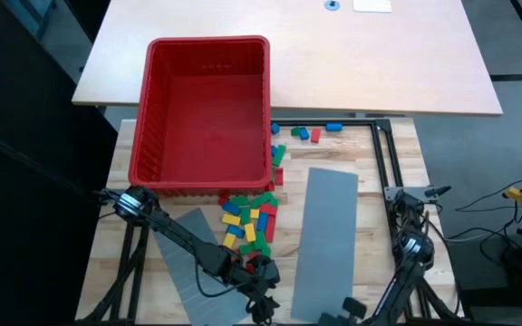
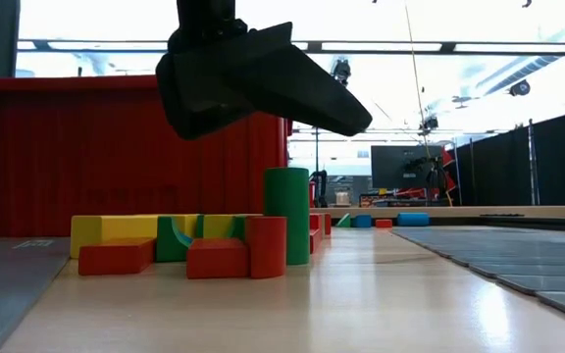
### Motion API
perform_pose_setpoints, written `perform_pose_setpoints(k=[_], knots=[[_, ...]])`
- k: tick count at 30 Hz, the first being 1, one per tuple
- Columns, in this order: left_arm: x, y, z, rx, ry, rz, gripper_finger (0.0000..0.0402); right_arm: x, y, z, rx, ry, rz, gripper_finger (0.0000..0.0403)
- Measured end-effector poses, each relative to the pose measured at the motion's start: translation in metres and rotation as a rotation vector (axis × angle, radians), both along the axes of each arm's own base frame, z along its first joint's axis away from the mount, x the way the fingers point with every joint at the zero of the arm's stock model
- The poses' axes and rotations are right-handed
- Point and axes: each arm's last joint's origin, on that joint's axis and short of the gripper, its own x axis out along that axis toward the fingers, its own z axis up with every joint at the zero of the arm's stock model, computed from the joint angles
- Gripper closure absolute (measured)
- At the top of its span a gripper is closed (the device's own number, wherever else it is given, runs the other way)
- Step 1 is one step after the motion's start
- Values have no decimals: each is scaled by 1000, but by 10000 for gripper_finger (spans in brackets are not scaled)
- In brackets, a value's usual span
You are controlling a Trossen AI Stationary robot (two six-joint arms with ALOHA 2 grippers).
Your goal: Sort blocks
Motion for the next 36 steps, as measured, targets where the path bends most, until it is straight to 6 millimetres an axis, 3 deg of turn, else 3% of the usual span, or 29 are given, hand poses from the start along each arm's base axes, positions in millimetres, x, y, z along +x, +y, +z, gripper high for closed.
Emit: perform_pose_setpoints(k=[6,10,15,19,26,36], knots=[[4,4,-7,41,-6,13,127,-18,-4,3,-91,52,-13,389],[8,10,-12,66,-2,19,127,-26,-2,-7,-118,78,-7,401],[13,18,-12,114,-27,49,133,-38,-9,-23,-206,118,-144,402],[15,23,-14,140,-22,47,194,-48,-15,-30,-277,130,-260,403],[18,30,-14,162,-19,38,382,-59,-26,-35,-322,120,-418,403],[24,41,-19,143,7,-18,401,-67,-34,-50,-246,156,-481,403]])
